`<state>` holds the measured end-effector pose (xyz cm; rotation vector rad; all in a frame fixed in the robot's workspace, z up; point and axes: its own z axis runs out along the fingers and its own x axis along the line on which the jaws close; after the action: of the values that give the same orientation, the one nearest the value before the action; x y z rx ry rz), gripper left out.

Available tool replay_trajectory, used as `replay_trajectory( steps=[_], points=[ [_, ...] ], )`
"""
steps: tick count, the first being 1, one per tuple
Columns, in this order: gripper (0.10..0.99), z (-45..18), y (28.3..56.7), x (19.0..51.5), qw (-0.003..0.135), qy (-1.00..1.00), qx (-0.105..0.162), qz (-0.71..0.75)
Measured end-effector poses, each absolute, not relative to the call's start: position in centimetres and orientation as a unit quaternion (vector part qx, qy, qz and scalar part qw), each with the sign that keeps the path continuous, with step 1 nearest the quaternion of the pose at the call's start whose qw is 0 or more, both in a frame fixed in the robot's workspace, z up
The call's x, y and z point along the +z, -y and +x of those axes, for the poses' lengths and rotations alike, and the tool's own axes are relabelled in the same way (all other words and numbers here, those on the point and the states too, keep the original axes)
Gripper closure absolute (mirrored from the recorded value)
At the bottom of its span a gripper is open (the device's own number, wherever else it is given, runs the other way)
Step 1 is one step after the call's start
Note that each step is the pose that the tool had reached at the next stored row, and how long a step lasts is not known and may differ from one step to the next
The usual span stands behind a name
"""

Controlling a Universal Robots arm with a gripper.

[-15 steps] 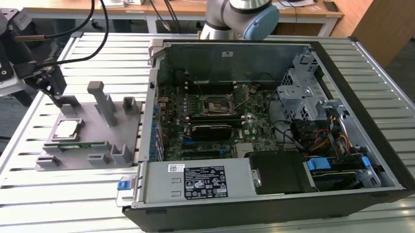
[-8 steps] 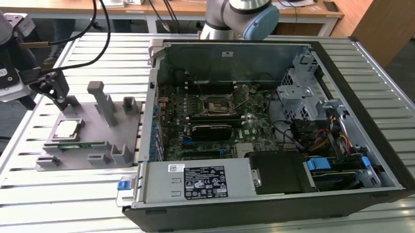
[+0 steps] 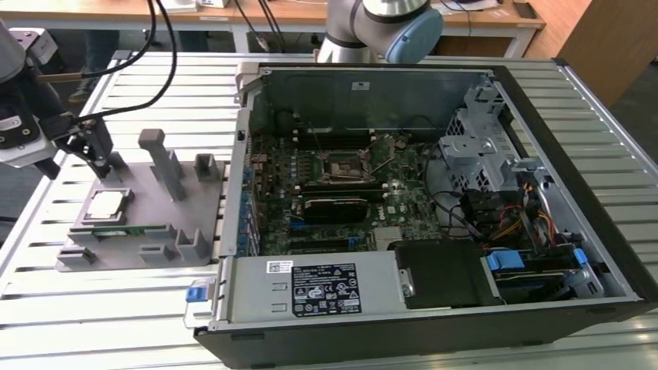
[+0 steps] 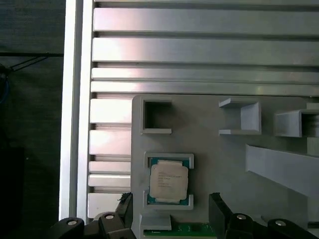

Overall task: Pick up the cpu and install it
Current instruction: 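Pick up the cpu and move it towards the insertion slot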

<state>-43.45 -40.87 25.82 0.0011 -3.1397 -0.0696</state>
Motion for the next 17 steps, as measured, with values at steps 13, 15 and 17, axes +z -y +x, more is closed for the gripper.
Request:
replay_trajectory(
  steps=[13, 15, 17],
  points=[
    [0.38, -43.4, 41.3, 23.5, 0.001, 1.0, -0.022, 0.0],
    [0.38, -43.4, 41.3, 23.1, 0.001, 1.0, -0.022, 0.0],
    [0.38, -43.4, 41.3, 22.7, 0.001, 1.0, -0.022, 0.0]
  ],
)
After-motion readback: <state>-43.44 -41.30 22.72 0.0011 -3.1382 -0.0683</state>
